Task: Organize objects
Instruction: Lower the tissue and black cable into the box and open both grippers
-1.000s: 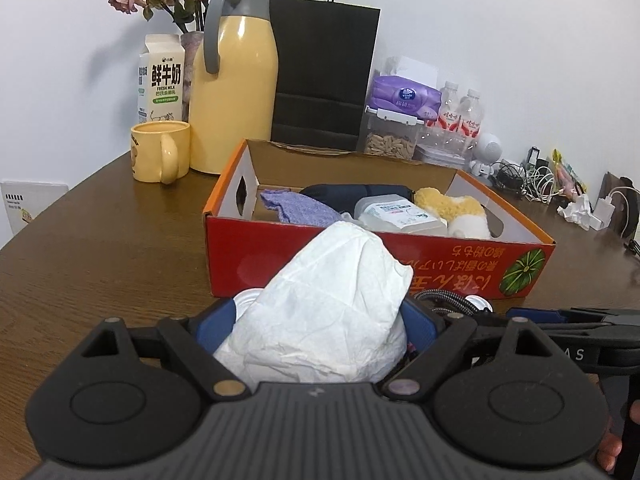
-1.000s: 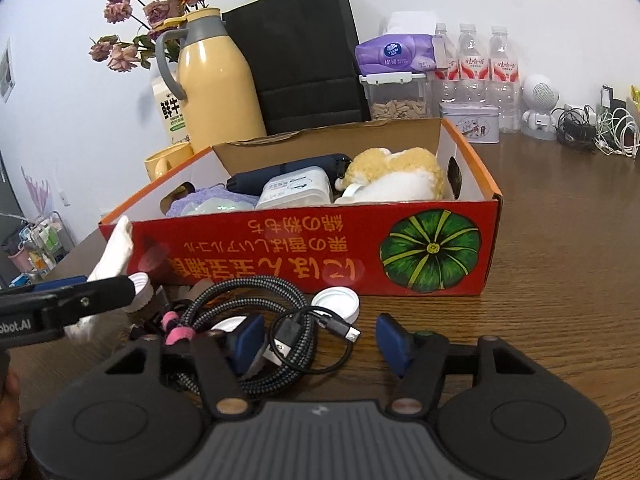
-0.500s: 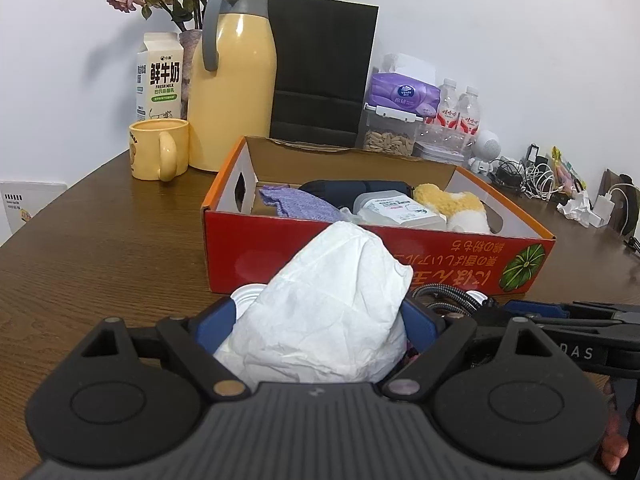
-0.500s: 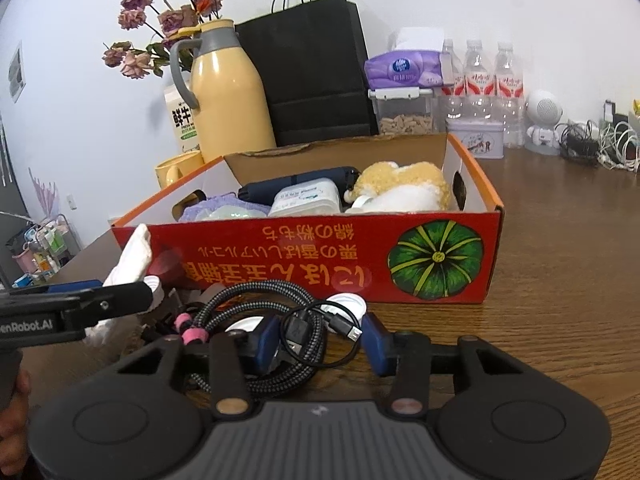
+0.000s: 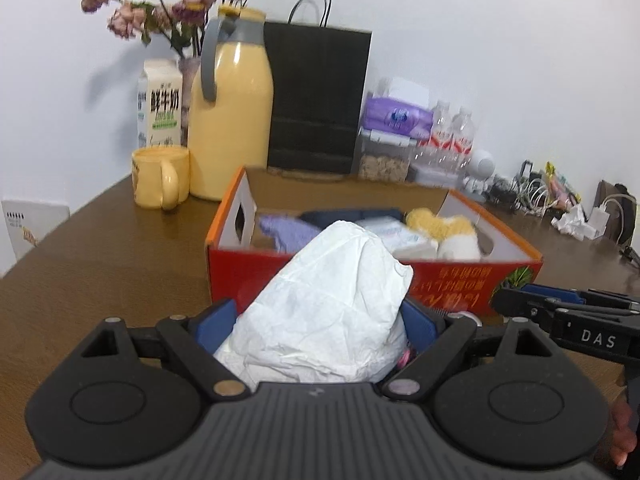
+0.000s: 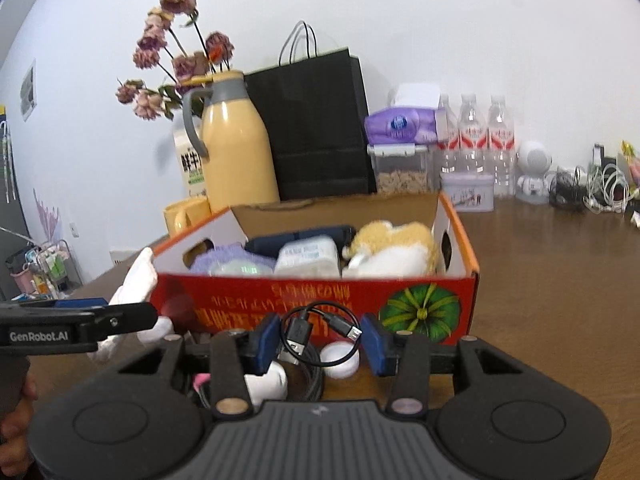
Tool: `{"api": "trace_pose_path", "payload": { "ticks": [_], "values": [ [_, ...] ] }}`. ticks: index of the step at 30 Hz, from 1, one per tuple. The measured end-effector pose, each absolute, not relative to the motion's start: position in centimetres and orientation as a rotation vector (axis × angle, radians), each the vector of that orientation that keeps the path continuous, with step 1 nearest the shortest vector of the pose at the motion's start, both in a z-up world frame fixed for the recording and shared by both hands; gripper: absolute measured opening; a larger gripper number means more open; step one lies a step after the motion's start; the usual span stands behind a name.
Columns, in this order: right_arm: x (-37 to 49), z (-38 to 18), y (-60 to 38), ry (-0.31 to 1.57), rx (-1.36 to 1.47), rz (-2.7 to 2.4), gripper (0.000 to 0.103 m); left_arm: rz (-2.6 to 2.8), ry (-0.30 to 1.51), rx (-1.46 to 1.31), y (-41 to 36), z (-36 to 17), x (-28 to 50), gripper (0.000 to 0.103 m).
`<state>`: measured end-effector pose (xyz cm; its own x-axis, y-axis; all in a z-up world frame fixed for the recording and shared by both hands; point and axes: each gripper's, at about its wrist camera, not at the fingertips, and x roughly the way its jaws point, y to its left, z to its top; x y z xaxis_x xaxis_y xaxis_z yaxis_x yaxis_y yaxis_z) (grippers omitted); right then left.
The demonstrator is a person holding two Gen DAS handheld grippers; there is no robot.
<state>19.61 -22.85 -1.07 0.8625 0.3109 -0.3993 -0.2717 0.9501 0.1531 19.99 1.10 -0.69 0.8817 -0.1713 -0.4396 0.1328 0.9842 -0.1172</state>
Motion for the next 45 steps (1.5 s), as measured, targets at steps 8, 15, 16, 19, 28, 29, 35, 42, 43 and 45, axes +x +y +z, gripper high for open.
{"api": "trace_pose_path", "payload": {
  "ticks": [8,15,16,19,28,29,35,42,43,45],
  "values": [
    [21.2,2.4,-21.7,0.355,0.017,0.306,0.044,-0.152,0.342,-0.041,0.1,4.1,21.5,0.089],
    [25.7,4.1,-20.3,0.337,-0.002,0.263,0.044,-0.121,0.312,-0.047,-1.6,6.2,25.5,0.089],
    [26.3,4.1,-20.1,0.341,0.001,0.258,0.044,-0.105,0.313,-0.056,-1.8,6.2,26.2,0.089],
    [28.0,3.7,-19.4,0.351,0.011,0.246,0.044,-0.087,0.322,-0.091,-2.2,5.7,27.8,0.089],
    [31.3,0.7,-19.5,0.397,0.038,0.188,0.044,-0.008,0.411,-0.085,-2.4,2.3,32.6,0.089],
    [31.5,0.5,-19.7,0.408,0.043,0.186,0.044,-0.007,0.421,-0.083,-2.4,2.0,32.8,0.089],
    [31.7,-0.3,-19.7,0.434,0.031,0.190,0.045,-0.034,0.450,-0.034,-3.0,0.7,32.9,0.091],
    [30.7,-0.2,-19.3,0.414,-0.003,0.168,0.084,-0.040,0.412,-0.020,-3.1,0.7,31.9,0.103],
    [30.6,-0.1,-19.3,0.409,-0.008,0.161,0.086,-0.035,0.413,-0.021,-3.1,0.7,31.9,0.103],
    [30.5,0.0,-19.3,0.405,-0.013,0.154,0.091,-0.028,0.419,-0.027,-3.0,0.7,32.0,0.103]
  ]
}}
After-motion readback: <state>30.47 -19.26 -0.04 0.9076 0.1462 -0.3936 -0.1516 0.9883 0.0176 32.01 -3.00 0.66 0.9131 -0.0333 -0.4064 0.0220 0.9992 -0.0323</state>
